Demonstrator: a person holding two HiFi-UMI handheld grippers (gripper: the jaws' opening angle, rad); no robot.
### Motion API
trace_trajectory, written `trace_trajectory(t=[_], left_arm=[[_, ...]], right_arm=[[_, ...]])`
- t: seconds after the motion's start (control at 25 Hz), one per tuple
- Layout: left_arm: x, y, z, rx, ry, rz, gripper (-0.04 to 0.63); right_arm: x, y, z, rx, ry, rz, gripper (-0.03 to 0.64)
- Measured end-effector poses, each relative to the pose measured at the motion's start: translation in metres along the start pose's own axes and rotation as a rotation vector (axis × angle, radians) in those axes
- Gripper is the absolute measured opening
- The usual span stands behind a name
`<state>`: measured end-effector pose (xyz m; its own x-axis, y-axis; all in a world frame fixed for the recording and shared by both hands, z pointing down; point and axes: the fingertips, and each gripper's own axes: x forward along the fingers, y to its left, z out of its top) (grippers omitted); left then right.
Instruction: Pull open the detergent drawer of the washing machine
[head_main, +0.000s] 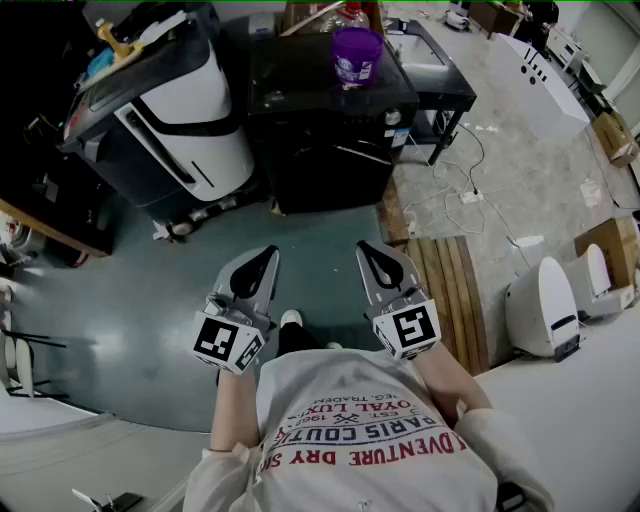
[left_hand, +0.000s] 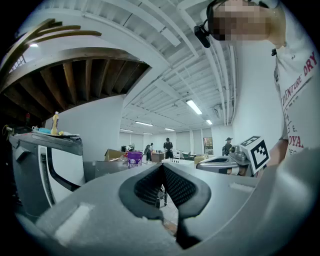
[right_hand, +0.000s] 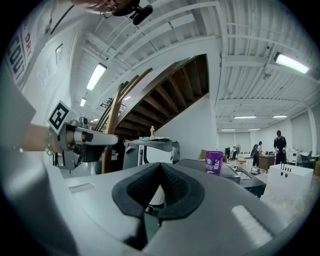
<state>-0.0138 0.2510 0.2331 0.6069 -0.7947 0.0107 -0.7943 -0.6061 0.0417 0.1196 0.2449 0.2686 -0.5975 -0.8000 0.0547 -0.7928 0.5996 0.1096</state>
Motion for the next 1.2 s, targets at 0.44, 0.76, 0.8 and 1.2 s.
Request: trace_trajectory(t=[0.44,0.76,0.8,1.2], left_arm=[[0.005,0.000,0.000,-0.039,-0.042,-0.021,-0.005],[0.011,0.002,-0.003,-0.068,-0.055,-0.010,0.219],[0.013,0.006,-0.005,-0.079,-0.052,0.010,0.273],[0.039,0.059,-0.031,-0.154,-0.027,0.051,0.322]], right_arm=[[0.000,-0.007,-0.003,-0.002,0.001,-0.020,0.001],[0.001,-0.018,-0.006,0.044,-0.014,-0.053,0.002],[0.002,-0.019,-0.007,0.043,-0.014,-0.054,0.002],[0.048,-0.038,-0.034,0.069,0.041,-0.063,0.002]])
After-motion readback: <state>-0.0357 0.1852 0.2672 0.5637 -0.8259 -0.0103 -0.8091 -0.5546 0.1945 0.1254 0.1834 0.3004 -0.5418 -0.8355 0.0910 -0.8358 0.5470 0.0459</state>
